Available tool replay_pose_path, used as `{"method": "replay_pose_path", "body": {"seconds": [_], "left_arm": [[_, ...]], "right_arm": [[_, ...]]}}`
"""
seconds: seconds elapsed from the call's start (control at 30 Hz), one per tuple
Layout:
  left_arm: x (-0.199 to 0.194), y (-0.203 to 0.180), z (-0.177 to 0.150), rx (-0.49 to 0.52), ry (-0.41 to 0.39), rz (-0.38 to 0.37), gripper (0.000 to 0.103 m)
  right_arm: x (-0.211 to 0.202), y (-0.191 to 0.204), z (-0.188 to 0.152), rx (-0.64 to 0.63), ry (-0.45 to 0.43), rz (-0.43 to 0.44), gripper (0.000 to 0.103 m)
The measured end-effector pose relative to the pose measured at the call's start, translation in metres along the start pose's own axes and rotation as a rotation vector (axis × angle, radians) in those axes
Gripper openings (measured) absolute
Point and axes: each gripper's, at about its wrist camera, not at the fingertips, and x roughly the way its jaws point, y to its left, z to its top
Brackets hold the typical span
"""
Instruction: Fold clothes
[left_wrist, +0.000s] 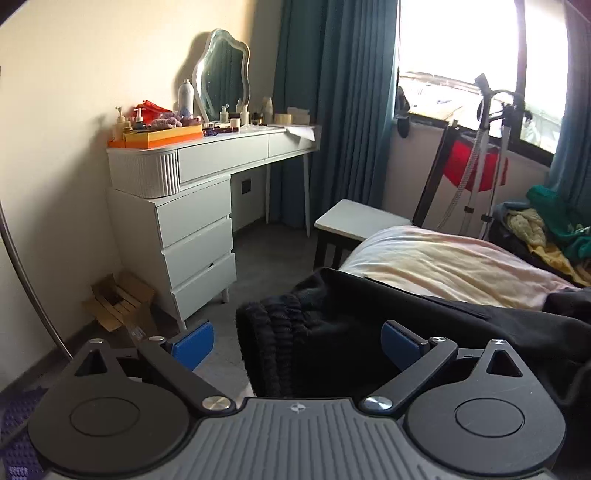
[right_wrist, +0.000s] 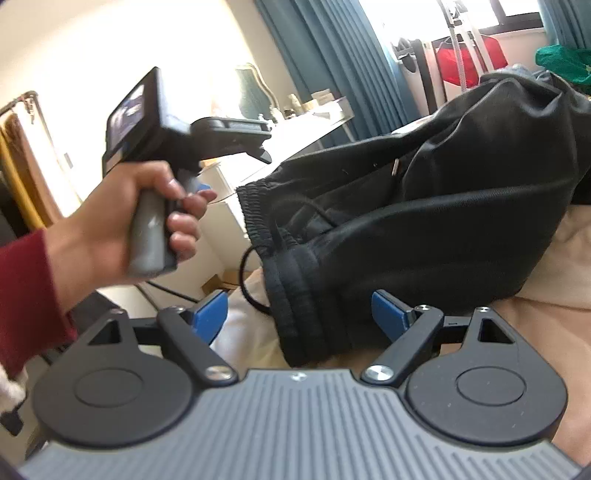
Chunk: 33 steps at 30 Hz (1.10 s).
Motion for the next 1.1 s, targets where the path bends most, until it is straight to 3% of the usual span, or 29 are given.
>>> {"method": "replay_pose_path", "body": {"seconds": [0.07, 0.17, 0.27, 0.5, 0.67, 0.87, 1.0, 1.1], "left_arm": [[-0.030, -0.010, -0.006, 0.004, -0.017, -0.026, 0.099], [-0.078, -0.042, -0.022, 0.091, -0.075, -0.037, 0.101], [-0.118, -0.073, -0.043, 0.111, -0.098, -0.095, 0.102], [-0.165, -0.146, -0.087, 0.131, -0.020, -0.222, 0.102], [-0.152, -0.186, -0.117, 0.189, 0.071, -0.247, 0.102], [-0.107, -0.193, -0.141, 0.206, 0.181, -0.232, 0.101], [-0.080, -0.189, -0.145, 0.153, 0.224, -0.234, 0.101], [-0.072, -0.184, -0.142, 0.141, 0.210, -0.213, 0.101]], "right_arm": [[-0.016, -0.004, 0.007, -0.013, -0.017, -0.034, 0.087], [-0.051, -0.008, 0.020, -0.060, -0.046, -0.089, 0.087], [-0.087, -0.018, 0.033, -0.109, -0.077, -0.161, 0.087], [-0.162, -0.064, 0.048, -0.126, -0.118, -0.342, 0.087], [-0.190, -0.105, 0.039, -0.082, -0.154, -0.440, 0.086], [-0.185, -0.156, 0.029, 0.091, -0.140, -0.462, 0.086], [-0.164, -0.168, 0.057, 0.066, -0.126, -0.464, 0.086], [-0.130, -0.170, 0.103, 0.040, -0.134, -0.455, 0.086]]}}
